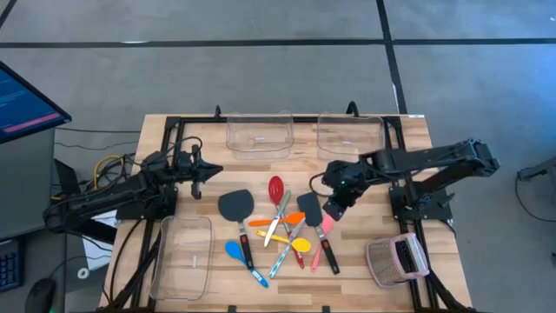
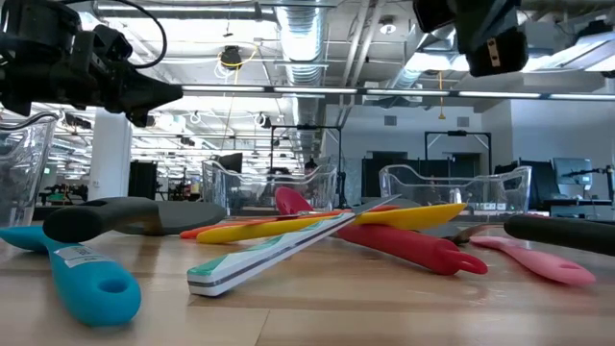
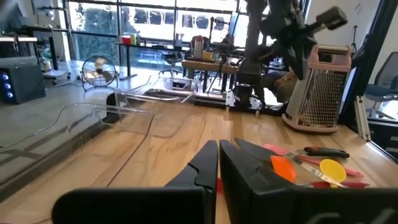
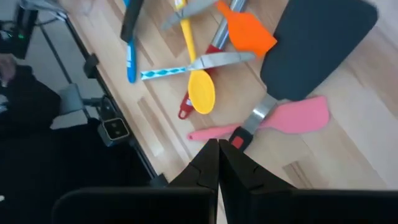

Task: Pick & Place Kitchen Items
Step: Put the right black spatula into top right transparent bin

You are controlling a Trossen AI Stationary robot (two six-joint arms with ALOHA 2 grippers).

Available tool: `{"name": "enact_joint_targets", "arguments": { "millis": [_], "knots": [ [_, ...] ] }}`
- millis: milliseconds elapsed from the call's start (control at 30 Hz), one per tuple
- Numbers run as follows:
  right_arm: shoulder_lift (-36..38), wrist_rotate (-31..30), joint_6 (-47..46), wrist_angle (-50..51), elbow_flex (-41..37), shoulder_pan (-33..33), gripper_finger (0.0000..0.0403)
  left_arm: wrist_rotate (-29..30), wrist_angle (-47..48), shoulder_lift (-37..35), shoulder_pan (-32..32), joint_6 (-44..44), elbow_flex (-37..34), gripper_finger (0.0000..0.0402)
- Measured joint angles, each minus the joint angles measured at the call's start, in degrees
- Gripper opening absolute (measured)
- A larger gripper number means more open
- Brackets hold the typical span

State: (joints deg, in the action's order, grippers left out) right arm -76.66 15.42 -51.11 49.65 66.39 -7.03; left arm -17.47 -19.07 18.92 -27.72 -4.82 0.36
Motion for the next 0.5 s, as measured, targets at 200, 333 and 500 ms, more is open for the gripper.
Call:
{"name": "enact_joint_targets", "arguments": {
  "millis": [200,333,500],
  "knots": [
    [-3.63,-0.37,-3.75,-0.33,0.00,-2.54,0.0000,0.00,-0.34,0.00,0.01,0.00,-0.01,0.0008],
    [-5.94,-0.39,-6.74,-0.60,0.00,-4.19,0.0000,-0.02,-0.33,0.00,0.00,0.00,0.00,0.0008],
    [-7.93,-3.74,-10.54,-0.63,-0.01,-6.86,0.0000,-0.04,-0.33,0.00,0.01,0.00,0.00,0.0008]
  ]
}}
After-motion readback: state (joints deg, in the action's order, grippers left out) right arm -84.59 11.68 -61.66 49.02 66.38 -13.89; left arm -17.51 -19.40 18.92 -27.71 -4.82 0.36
